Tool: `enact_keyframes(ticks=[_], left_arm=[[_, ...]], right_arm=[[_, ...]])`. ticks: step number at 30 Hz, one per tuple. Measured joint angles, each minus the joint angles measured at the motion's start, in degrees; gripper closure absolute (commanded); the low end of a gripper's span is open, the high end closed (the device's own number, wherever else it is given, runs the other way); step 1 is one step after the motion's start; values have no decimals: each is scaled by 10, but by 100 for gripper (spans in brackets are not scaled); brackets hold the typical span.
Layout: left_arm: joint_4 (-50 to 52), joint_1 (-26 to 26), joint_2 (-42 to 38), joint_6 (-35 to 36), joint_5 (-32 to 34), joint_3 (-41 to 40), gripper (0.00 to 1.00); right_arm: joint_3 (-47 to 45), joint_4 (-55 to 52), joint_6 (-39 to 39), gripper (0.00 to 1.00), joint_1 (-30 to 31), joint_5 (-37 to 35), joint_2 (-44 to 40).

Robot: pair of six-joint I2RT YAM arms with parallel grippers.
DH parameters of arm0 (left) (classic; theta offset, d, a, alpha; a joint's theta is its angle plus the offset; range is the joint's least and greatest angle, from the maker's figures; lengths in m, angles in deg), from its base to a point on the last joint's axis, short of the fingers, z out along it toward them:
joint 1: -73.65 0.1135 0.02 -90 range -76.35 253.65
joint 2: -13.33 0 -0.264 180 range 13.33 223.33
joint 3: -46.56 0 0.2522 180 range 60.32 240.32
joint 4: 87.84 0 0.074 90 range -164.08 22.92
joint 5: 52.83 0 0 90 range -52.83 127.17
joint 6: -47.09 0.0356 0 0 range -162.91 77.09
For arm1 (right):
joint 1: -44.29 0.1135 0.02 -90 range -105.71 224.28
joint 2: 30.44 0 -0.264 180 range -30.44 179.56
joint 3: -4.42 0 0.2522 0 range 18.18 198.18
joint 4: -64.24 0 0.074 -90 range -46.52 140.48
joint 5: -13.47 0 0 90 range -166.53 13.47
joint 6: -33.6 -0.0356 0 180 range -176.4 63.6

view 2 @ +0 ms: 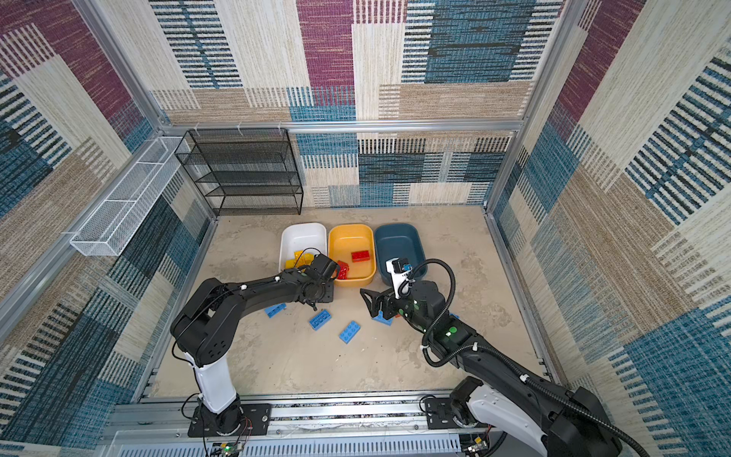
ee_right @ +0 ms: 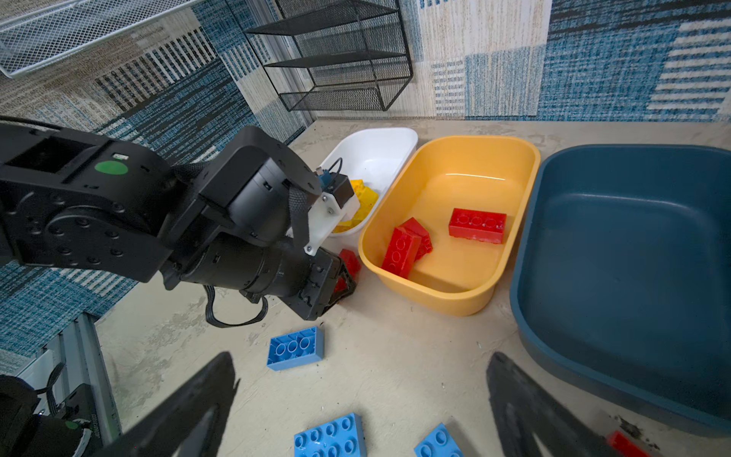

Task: Sort the legos into containers by color
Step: Pick up the lego from the center of the table, then place the lego in the container.

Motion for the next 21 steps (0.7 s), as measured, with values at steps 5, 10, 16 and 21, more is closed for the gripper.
enact_keyframes(ticks=[5,10,16,21], left_arm=[[22,-4,-33,0,-18,-22,83],[45,-9,-91,0,-20,-31,83],[75,-14,-154,8,-55,-11,83],[91,-15,-138,39,-82,71,83]], right_arm=[[0,0,0,1,0,1,0],[5,0,0,1,0,5,1],[6,-3,-6,0,0,10,-13],[6,-28,-12,0,0,17,-26]])
